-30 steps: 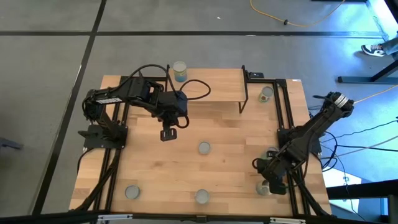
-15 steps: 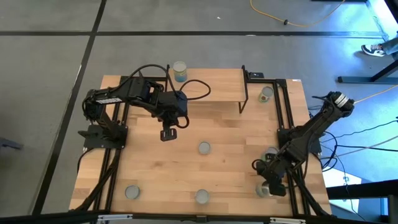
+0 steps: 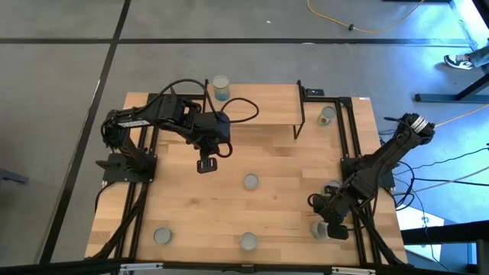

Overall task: Pick and place cans onto a shelf
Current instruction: Put the canned cherries on the shelf

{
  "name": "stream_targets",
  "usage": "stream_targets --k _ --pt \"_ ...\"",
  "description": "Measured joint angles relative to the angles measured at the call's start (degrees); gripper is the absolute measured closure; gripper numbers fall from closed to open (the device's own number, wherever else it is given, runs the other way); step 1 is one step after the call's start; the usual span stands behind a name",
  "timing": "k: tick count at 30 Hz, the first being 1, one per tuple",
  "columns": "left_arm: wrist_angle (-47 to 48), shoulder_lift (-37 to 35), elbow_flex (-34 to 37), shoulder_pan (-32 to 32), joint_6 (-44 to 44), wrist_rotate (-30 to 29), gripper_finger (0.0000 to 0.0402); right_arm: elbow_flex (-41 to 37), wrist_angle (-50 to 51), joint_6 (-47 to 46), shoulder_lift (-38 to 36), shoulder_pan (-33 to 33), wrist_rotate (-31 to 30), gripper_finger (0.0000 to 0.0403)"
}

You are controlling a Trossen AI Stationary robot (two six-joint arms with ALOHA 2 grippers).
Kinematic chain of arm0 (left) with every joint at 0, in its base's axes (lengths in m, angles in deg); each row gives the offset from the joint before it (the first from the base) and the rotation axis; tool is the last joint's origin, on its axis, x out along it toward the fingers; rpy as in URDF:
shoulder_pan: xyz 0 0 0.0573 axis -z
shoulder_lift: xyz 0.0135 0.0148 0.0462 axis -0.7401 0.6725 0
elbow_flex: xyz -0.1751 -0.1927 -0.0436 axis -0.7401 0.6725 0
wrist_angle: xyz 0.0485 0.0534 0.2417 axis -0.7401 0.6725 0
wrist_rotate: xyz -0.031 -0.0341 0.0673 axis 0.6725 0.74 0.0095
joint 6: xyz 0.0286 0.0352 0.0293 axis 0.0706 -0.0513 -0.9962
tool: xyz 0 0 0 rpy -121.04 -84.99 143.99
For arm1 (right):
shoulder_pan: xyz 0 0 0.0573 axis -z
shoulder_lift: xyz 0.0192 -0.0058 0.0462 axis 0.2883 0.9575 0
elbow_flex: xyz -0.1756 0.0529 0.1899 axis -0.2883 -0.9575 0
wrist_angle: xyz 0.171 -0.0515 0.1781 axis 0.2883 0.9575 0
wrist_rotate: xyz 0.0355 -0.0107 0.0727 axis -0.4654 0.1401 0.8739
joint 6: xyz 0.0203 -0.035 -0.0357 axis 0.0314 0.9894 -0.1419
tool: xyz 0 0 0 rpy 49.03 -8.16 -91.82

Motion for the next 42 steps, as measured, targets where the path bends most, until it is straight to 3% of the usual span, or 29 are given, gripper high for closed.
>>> stream_targets --k 12,20,31,42 --pt "0.0 0.0 0.0 0.0 0.0 0.0 0.0401 5.7 6.4 -0.3 -0.1 0.2 2.1 0.0402" --pt "0.0 0.0 0.0 0.0 -0.2 0.0 0.0401 14.9 19.7 -0.1 -0.2 3.0 1.5 0.0403" --pt "0.0 0.0 0.0 0.0 -1.7 0.0 0.0401 27.3 34.0 4.7 -0.1 9.7 -2.0 0.0403" --pt "0.0 0.0 0.0 0.0 -1.7 -0.2 0.0401 28.2 38.3 16.4 -0.1 20.3 -5.3 0.0403"
